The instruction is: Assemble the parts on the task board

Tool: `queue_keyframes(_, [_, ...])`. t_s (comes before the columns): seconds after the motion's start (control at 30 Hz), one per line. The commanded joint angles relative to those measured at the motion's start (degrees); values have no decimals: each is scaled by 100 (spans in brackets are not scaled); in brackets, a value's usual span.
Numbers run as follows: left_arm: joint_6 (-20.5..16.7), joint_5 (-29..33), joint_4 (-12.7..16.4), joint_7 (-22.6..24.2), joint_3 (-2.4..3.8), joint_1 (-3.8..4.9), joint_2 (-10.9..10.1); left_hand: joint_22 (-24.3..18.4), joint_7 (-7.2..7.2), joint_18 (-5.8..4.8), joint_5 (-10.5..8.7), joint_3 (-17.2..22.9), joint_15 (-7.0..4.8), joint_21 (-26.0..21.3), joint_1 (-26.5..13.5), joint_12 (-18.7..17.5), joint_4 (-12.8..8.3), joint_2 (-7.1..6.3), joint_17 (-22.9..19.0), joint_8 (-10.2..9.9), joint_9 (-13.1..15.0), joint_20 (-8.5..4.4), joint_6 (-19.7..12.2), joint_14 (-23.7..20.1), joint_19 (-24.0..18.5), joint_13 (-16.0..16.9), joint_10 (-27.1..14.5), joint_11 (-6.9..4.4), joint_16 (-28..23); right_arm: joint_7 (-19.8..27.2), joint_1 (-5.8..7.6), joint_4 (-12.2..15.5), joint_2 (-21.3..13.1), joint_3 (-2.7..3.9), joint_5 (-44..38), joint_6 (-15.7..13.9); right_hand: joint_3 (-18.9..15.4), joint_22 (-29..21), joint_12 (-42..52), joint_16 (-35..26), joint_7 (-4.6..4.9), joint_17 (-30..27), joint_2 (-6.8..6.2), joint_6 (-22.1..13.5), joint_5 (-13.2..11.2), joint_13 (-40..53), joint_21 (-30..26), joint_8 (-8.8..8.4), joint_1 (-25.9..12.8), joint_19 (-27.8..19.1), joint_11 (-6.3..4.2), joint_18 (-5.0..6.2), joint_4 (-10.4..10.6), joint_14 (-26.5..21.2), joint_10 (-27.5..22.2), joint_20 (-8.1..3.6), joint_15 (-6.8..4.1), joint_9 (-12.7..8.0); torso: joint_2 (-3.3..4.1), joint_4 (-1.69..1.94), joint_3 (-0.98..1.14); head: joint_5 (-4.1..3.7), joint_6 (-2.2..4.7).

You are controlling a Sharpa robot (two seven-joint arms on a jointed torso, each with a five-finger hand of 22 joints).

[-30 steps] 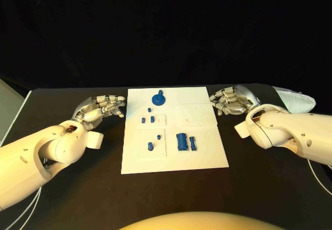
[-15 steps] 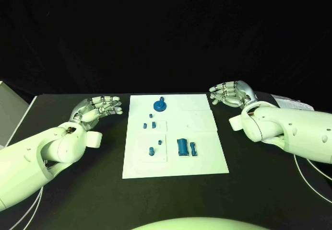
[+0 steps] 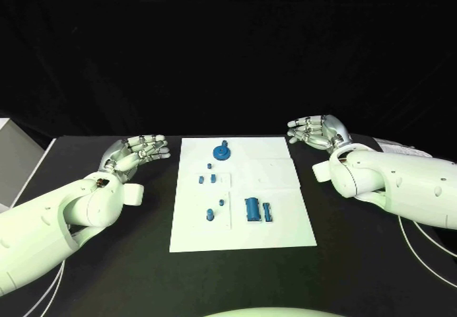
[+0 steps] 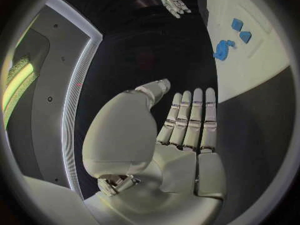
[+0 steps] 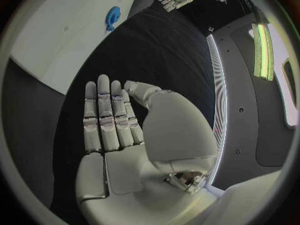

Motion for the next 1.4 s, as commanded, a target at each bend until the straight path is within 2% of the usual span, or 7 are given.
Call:
queue_keyframes(0.03, [-56, 25, 29, 19, -26, 16, 8, -2127, -977, -861, -886, -2607, -620, -1969, -2407, -1285, -463, 901, -980, -1475, -1246, -1181, -3898, -4113, -3394, -292, -4438, -780, -2024, 22, -36, 47, 29, 27, 51, -39, -2798, -3568, -337, -1025, -865, -2329, 686, -4494, -1028, -1025, -292, -836, -2264, -4338, -555, -875, -55, -1984, -2040, -900, -352, -1785, -32, -19, 7, 15, 23])
queue_keyframes(0.17, [-345, 135, 141, 108, -172, 83, 40, -2127, -977, -861, -886, -2607, -620, -1969, -3249, -1285, -463, 901, -980, -1475, -1246, -1181, -3898, -4113, -3394, -292, -4438, -780, -2024, 135, -191, 231, 172, 146, 340, -205, -2798, -3568, -337, -1025, -865, -2329, 686, -4494, -1028, -1025, -292, -836, -3048, -4338, -555, -875, -55, -6268, -6452, -900, -352, -1785, -177, -90, 42, 103, 154])
queue_keyframes(0.2, [-439, 170, 177, 136, -219, 105, 51, -2127, -977, -861, -886, -2607, -620, -1969, -3410, -1285, -463, 901, -980, -1475, -1246, -1181, -3898, -4113, -3394, -292, -4438, -780, -2024, 172, -241, 291, 218, 185, 434, -259, -2798, -3568, -337, -1025, -865, -2329, 686, -4494, -1028, -1025, -292, -836, -7151, -4338, -555, -875, -55, -6268, -6452, -900, -352, -1785, -223, -113, 54, 131, 196])
queue_keyframes(0.23, [-543, 210, 217, 169, -272, 129, 63, -2127, -977, -861, -886, -2607, -620, -1969, -3567, -1285, -463, 901, -980, -1475, -1246, -1181, -3898, -4113, -3394, -292, -4438, -780, -2024, 212, -297, 357, 270, 228, 538, -319, -2798, -3568, -337, -1025, -865, -2329, 686, -4494, -1028, -1025, -292, -836, -7151, -4338, -555, -875, -55, -6268, -6452, -900, -352, -1785, -276, -138, 66, 162, 243])
queue_keyframes(0.27, [-663, 255, 263, 205, -333, 157, 76, -2127, -977, -861, -886, -2607, -620, -1969, -7592, -1285, -463, 901, -980, -1475, -1246, -1181, -3898, -4113, -3394, -292, -4438, -780, -2024, 260, -362, 434, 330, 277, 658, -388, -2798, -3568, -337, -1025, -865, -2329, 686, -4494, -1028, -1025, -292, -836, -7151, -4338, -555, -875, -55, -6268, -6452, -900, -352, -1785, -337, -168, 82, 199, 298])
queue_keyframes(0.8, [-2806, 1067, 1089, 866, -1416, 658, 317, -2127, -977, -861, -886, -2607, -620, -1969, -7592, -1285, -463, 901, -980, -1475, -1246, -1181, -3898, -4113, -3394, -292, -4438, -780, -2024, 677, -933, 1113, 858, 716, 1723, -1001, -2798, -3568, -337, -1025, -865, -2329, 686, -4494, -1028, -1025, -292, -836, -7151, -4338, -555, -875, -55, -6268, -6452, -900, -352, -1785, -940, -462, 230, 563, 842])
queue_keyframes(1.4, [-2910, 1106, 1129, 898, -1469, 682, 329, -2127, -977, -861, -886, -2607, -620, -1969, -7592, -1285, -463, 901, -980, -1475, -1246, -1181, -3898, -4113, -3394, -292, -4438, -780, -2024, 677, -933, 1113, 858, 716, 1723, -1001, -2798, -3568, -337, -1025, -865, -2329, 686, -4494, -1028, -1025, -292, -836, -7151, -4338, -555, -875, -55, -6268, -6452, -900, -352, -1785, -940, -462, 230, 563, 842])
